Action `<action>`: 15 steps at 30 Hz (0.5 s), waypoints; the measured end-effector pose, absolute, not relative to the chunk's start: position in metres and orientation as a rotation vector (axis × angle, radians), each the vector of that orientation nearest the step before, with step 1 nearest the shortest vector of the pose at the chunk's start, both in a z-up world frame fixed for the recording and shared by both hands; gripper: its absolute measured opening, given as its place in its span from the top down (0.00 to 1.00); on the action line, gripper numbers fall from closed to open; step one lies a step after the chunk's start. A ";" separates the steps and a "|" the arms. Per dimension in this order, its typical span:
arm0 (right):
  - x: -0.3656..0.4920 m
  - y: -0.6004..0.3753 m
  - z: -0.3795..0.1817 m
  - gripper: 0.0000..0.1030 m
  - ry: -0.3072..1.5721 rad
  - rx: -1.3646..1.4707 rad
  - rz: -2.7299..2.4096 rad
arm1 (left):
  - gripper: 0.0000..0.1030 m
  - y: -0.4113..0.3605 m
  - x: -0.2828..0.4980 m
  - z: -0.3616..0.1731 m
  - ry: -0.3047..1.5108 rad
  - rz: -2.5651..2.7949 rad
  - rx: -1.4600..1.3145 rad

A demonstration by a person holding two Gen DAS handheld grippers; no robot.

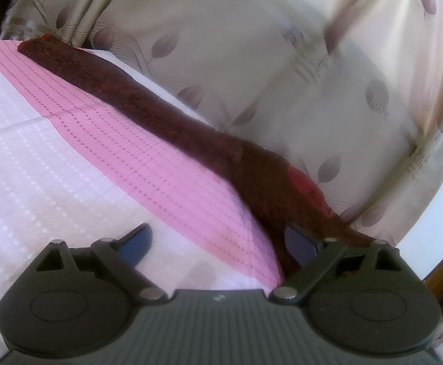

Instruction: Fold small clothes

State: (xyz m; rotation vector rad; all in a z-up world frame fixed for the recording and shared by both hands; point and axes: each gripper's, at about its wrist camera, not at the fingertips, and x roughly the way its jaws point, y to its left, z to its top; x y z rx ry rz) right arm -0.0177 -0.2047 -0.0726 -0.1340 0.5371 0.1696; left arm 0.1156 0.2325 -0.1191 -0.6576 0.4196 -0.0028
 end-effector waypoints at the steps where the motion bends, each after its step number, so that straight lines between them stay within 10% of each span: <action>1: -0.018 -0.216 -0.064 0.86 0.512 -0.144 0.123 | 0.08 0.233 0.116 -0.119 0.420 -0.002 -0.658; 15: 0.059 -0.390 -0.046 0.86 0.417 -0.258 -0.332 | 0.08 0.233 0.113 -0.119 0.419 0.023 -0.655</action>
